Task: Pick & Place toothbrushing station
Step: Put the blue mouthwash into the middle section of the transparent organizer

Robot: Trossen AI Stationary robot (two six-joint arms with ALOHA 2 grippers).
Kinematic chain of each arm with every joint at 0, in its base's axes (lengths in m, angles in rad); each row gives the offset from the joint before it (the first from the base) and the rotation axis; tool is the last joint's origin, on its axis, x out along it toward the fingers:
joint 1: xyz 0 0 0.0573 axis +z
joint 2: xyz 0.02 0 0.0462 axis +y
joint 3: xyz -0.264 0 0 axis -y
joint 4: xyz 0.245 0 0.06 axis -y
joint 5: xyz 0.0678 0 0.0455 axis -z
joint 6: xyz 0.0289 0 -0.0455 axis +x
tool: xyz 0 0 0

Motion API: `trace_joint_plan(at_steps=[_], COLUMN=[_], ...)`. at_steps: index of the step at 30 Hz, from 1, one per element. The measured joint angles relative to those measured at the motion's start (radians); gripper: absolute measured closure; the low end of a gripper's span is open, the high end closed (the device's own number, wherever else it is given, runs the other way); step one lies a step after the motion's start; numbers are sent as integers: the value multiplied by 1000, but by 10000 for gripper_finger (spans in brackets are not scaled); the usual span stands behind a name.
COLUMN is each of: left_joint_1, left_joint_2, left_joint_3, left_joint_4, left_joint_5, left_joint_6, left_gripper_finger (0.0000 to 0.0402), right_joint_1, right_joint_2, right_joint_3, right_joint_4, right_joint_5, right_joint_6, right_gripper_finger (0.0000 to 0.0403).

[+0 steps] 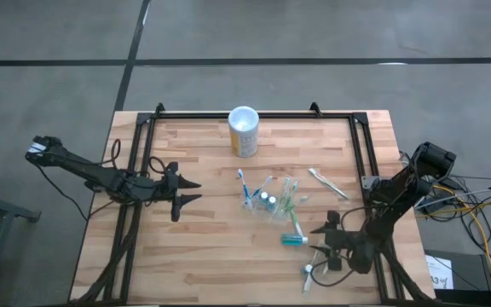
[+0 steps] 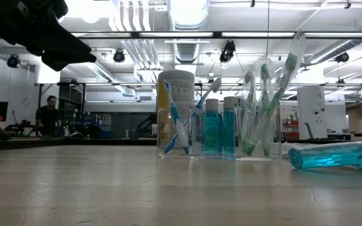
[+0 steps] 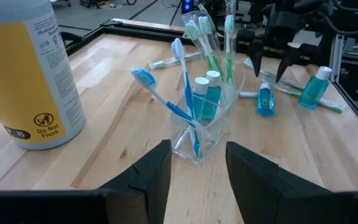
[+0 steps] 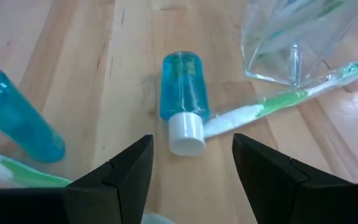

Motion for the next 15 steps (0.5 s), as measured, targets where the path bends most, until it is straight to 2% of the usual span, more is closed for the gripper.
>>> trace_joint_plan(at_steps=[15], left_joint_1=[0], left_joint_2=[0], left_joint_3=[0], left_joint_4=[0], left_joint_5=[0], left_joint_6=[0], left_gripper_finger=[244], right_joint_1=[-5], right_joint_2=[0], right_joint_3=[-109], right_joint_4=[275], right_joint_5=[-3], right_joint_6=[-119], right_gripper_finger=[187])
